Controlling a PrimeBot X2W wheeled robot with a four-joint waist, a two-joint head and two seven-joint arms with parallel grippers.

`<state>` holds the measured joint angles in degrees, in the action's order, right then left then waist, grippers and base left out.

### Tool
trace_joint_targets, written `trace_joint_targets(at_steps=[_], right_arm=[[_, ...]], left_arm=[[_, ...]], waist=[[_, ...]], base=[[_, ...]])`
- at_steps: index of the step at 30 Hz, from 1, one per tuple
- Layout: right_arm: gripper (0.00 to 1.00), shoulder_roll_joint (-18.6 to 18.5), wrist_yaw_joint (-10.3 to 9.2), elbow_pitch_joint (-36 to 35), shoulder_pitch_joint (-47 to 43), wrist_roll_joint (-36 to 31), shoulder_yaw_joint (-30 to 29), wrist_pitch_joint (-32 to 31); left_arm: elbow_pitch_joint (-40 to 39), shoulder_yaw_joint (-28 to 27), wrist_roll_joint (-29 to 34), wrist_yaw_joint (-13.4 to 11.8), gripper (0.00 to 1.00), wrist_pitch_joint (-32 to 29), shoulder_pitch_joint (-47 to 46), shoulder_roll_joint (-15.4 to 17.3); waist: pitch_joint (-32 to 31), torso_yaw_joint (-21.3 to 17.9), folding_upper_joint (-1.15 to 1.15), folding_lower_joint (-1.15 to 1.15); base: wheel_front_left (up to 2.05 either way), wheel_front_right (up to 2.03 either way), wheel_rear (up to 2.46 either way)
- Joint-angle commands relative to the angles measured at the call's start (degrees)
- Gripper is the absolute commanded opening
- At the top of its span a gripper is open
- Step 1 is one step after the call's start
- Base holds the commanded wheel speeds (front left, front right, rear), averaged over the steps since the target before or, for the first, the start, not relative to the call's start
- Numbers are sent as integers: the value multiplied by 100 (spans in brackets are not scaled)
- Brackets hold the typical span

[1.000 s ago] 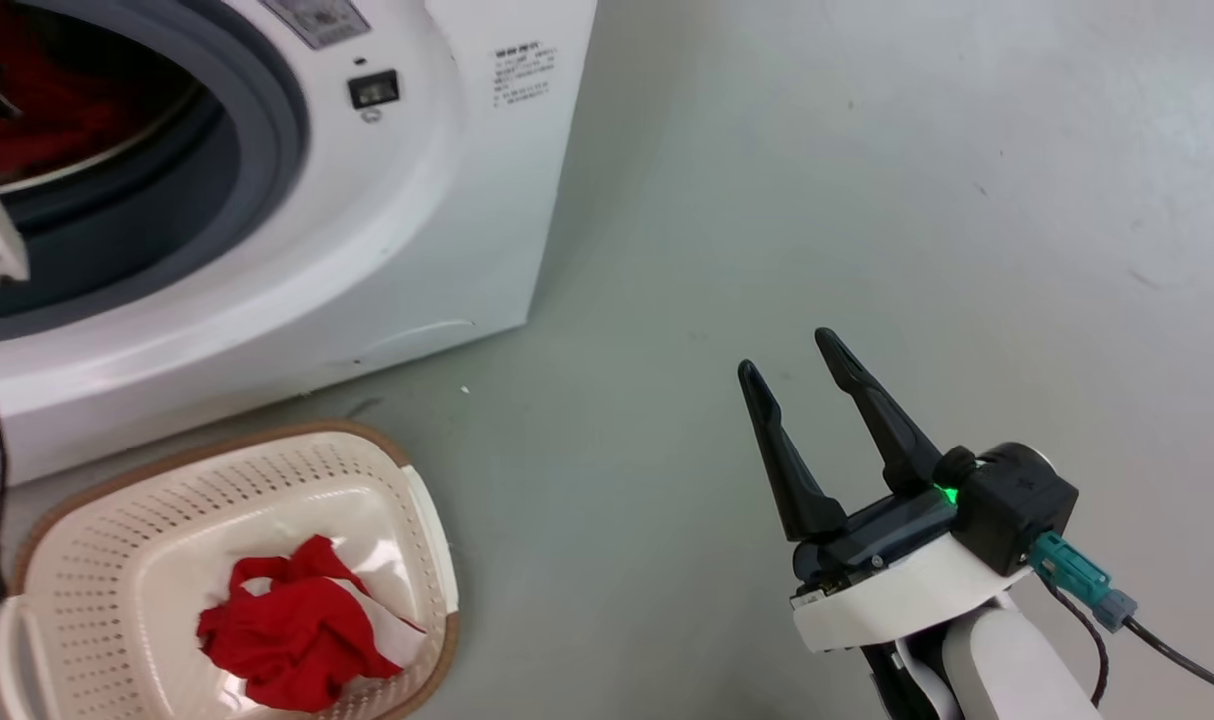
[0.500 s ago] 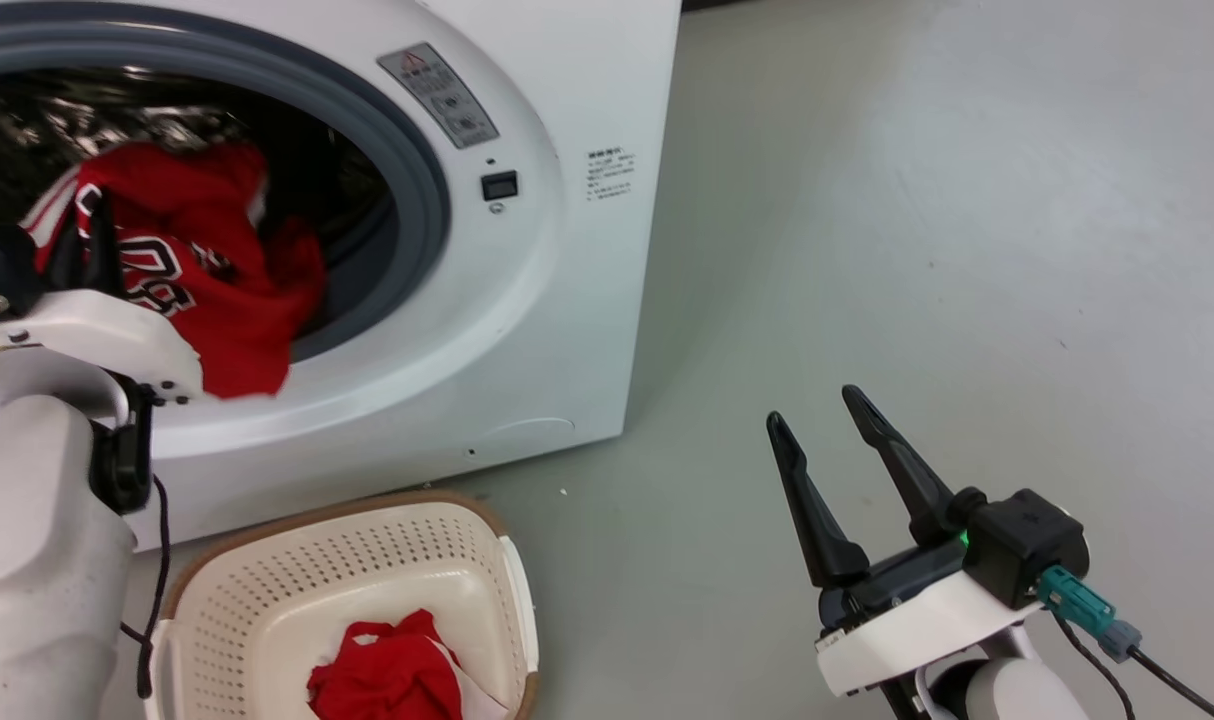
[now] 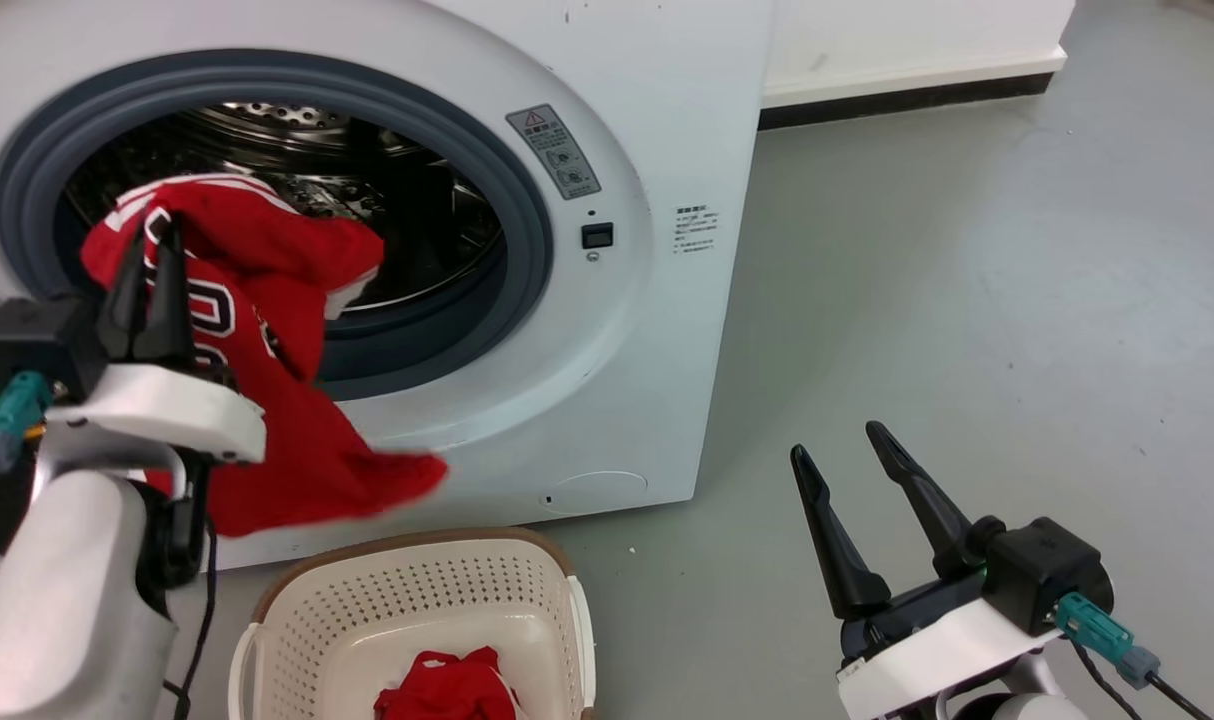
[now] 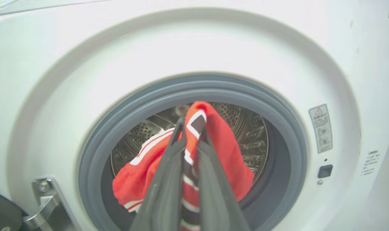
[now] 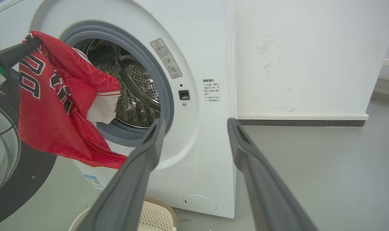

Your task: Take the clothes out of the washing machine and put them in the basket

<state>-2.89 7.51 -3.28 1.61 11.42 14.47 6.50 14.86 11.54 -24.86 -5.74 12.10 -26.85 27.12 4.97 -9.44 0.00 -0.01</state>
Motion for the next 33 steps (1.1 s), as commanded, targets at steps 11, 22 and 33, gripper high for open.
trace_joint_targets(at_steps=[11,22,33], right_arm=[[100,3,-4,-82,-225,27,61,-99],[100,3,-4,-245,-81,-78,114,-177],[100,4,-4,-452,310,-208,207,-221]], left_arm=[[-2833,116,233,-921,0,-699,1735,44],[-2529,300,-78,-1160,0,-699,2867,-301],[-238,364,-538,-641,0,11,2504,-855]], waist=[[-176,256,0,1],[196,317,0,1],[1158,133,0,1]], base=[[0,0,0],[0,0,0],[0,0,0]])
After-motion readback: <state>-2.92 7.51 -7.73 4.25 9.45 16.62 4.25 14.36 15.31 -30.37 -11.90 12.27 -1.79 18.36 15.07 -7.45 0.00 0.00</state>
